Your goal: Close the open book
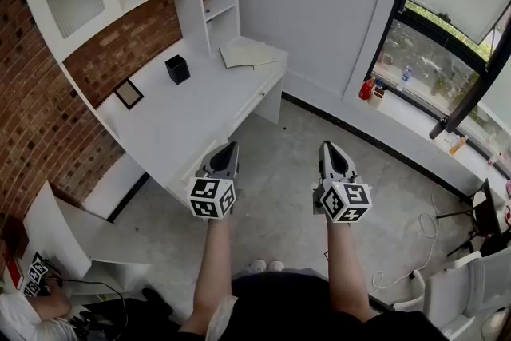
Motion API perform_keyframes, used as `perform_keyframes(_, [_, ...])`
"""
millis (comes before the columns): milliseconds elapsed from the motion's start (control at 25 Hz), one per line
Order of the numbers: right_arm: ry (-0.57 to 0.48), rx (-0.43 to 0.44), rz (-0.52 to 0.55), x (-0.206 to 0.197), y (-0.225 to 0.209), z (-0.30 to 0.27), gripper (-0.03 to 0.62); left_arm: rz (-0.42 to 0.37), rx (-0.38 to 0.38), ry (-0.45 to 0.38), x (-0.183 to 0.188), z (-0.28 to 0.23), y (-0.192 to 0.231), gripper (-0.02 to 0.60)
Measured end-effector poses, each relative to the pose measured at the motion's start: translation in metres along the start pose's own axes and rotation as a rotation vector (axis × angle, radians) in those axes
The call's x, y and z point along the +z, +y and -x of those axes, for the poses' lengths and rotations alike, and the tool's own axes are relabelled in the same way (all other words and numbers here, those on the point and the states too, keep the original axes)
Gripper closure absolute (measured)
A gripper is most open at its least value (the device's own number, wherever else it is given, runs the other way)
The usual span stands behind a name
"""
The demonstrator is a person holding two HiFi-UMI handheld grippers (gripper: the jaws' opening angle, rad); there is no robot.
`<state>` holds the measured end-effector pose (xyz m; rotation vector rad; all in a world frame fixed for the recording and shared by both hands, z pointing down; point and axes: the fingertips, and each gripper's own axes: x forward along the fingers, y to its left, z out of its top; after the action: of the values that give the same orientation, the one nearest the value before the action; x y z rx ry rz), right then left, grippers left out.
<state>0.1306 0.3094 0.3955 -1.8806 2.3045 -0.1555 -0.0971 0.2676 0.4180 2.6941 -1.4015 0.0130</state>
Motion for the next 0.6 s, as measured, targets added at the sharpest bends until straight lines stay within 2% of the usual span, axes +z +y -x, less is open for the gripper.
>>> perform_keyframes(600, [0.010, -0.022, -0.007, -0.0031, -0.0067, -0.0005, 0.597, 0.006, -0.023, 0.022, -0.0097, -0.0094, -0.0061, 0.572])
